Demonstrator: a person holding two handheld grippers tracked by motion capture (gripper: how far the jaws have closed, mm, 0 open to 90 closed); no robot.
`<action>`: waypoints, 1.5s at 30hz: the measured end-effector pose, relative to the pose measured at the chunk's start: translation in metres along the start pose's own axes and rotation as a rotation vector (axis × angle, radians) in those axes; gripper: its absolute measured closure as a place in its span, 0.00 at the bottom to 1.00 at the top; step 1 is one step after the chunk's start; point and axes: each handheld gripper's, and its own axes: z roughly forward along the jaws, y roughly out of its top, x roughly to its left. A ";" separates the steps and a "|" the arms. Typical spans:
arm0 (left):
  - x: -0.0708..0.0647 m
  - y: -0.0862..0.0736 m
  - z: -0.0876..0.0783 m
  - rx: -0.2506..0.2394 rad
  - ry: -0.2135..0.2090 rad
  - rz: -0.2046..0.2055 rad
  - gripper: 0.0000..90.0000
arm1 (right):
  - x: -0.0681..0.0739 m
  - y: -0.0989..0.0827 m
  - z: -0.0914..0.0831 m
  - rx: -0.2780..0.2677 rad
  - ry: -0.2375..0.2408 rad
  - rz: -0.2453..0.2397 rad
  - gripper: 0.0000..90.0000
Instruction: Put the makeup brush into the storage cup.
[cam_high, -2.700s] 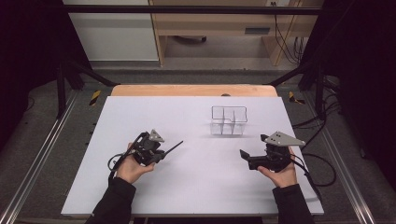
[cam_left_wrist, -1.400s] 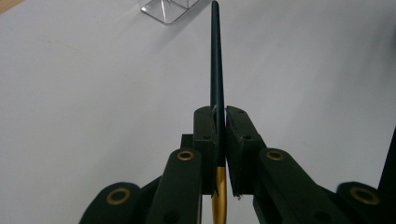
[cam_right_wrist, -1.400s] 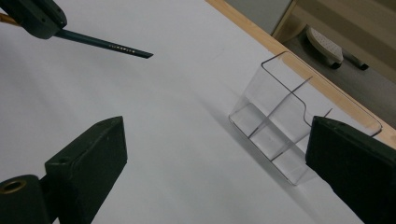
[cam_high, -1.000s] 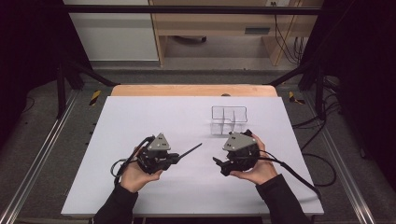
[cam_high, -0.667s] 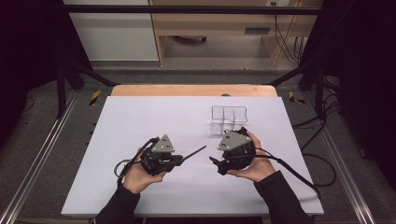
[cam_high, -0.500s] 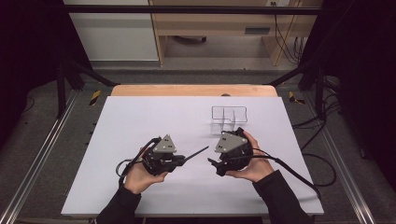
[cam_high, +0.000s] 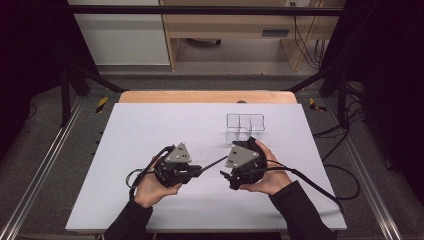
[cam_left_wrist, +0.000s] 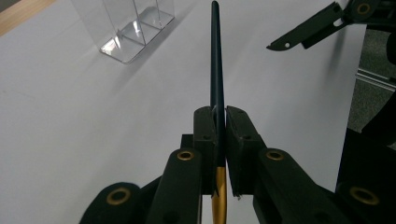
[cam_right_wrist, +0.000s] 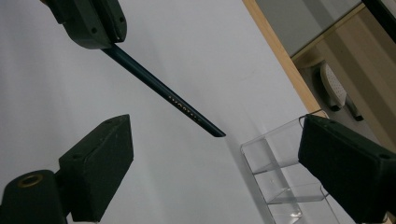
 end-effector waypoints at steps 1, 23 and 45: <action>0.000 0.001 0.000 -0.002 -0.001 0.002 0.92 | 0.000 0.000 0.000 0.002 0.000 -0.004 0.12; -0.014 0.027 0.006 0.033 -0.019 0.080 0.92 | 0.011 0.003 0.000 0.023 -0.016 -0.196 0.26; -0.012 0.024 0.011 0.053 -0.024 0.071 0.92 | 0.017 0.004 0.004 0.016 -0.018 -0.350 0.56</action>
